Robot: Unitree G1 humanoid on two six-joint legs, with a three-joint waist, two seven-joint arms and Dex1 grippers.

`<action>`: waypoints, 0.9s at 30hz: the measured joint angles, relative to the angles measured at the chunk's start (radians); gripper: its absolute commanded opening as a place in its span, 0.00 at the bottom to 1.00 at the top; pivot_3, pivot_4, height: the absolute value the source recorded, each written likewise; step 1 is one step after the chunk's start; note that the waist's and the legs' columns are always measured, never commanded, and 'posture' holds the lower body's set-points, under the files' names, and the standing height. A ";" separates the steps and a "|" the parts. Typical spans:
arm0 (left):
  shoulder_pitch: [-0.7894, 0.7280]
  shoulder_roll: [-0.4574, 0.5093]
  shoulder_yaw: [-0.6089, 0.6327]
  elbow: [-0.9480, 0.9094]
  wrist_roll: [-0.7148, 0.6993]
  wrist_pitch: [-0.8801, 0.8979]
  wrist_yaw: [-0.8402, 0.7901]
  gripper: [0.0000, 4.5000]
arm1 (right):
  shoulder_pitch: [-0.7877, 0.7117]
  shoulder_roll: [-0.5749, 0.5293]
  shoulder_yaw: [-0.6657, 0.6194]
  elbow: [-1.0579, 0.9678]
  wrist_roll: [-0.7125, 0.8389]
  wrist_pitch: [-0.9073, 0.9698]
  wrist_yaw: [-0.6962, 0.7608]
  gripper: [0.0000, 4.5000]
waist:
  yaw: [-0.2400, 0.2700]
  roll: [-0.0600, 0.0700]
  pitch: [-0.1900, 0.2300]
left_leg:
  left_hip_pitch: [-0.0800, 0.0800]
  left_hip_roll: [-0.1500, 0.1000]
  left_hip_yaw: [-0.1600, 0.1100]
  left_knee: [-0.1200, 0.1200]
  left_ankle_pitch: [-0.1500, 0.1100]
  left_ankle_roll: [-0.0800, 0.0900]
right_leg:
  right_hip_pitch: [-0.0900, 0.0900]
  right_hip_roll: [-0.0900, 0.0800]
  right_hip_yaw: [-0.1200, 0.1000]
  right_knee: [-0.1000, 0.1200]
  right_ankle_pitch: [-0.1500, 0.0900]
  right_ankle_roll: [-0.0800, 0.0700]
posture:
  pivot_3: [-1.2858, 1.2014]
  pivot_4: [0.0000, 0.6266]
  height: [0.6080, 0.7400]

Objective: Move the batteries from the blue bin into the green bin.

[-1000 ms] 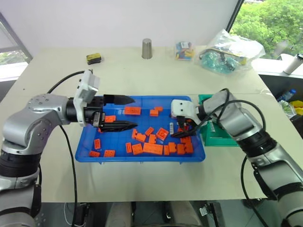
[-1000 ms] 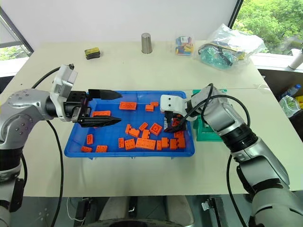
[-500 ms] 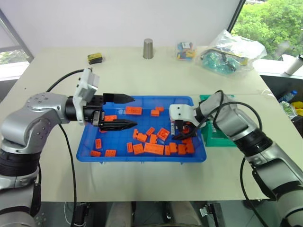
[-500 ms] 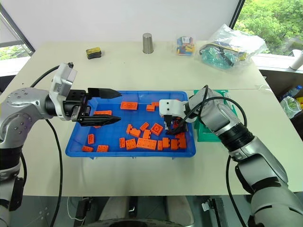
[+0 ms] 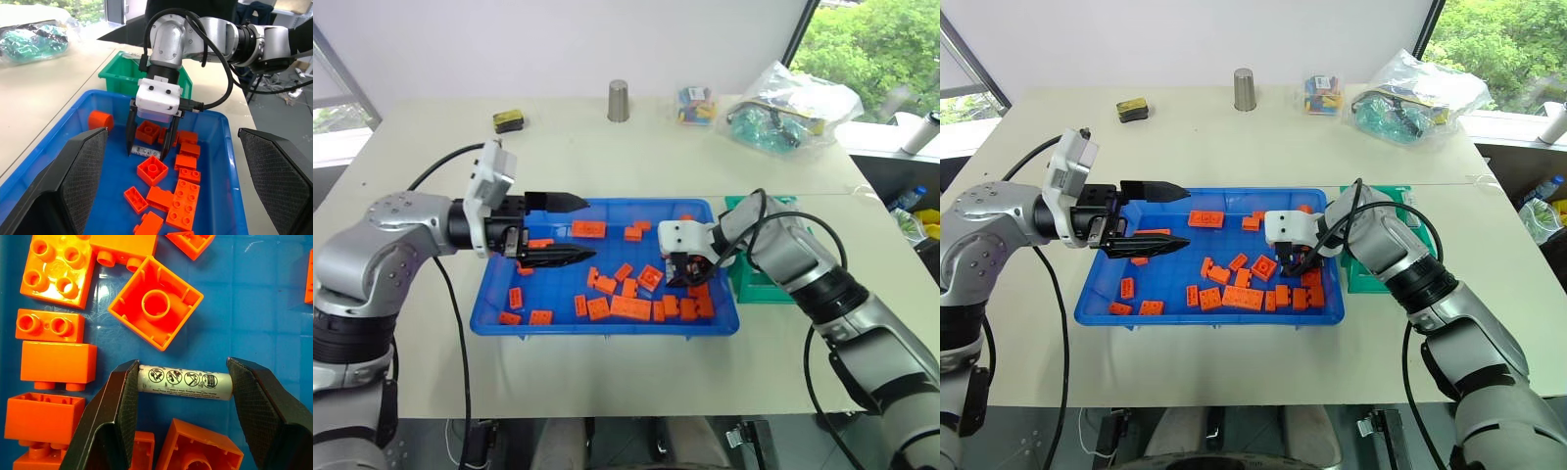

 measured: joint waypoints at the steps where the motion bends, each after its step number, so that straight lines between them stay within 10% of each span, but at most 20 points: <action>1: -0.005 -0.002 0.000 0.002 0.000 0.000 0.000 1.00 | 0.000 0.008 -0.021 -0.016 0.020 0.039 -0.003 0.49 | 0.000 0.000 0.000 | 0.000 0.000 0.000 0.000 0.000 0.000 | 0.000 0.000 0.000 0.000 0.000 0.000 | 0.52 0.24 1.00; 9: -0.027 -0.013 -0.004 0.017 0.001 -0.001 -0.005 1.00 | -0.013 0.005 -0.385 -0.241 0.238 0.417 -0.112 0.49 | 0.008 0.000 0.000 | -0.002 0.000 -0.002 0.000 0.000 0.000 | 0.000 -0.001 0.000 -0.001 0.000 0.000 | 0.52 0.24 1.00; 16: -0.033 -0.004 -0.005 0.068 0.004 -0.001 -0.041 1.00 | 0.249 -0.211 -0.676 -0.360 0.299 0.584 -0.246 0.49 | 0.025 0.000 0.000 | -0.003 -0.001 0.000 0.000 -0.001 0.001 | 0.000 -0.001 0.000 -0.004 0.000 0.000 | 0.52 0.24 1.00; 21: -0.072 -0.009 -0.007 0.123 0.021 -0.005 -0.055 1.00 | 0.338 -0.227 -0.729 -0.365 0.332 0.584 -0.327 1.00 | 0.015 0.001 0.001 | -0.002 0.000 0.000 0.000 -0.001 0.001 | -0.001 0.001 0.001 -0.002 0.000 0.000 | 0.52 0.24 1.00; 27: -0.095 -0.006 -0.006 0.187 0.037 -0.019 -0.070 1.00 | 0.391 -0.226 -0.766 -0.343 0.377 0.478 -0.378 1.00 | 0.014 0.001 0.001 | -0.003 -0.001 0.001 0.000 -0.001 0.001 | -0.001 0.001 0.001 -0.003 0.000 0.000 | 0.52 0.24 1.00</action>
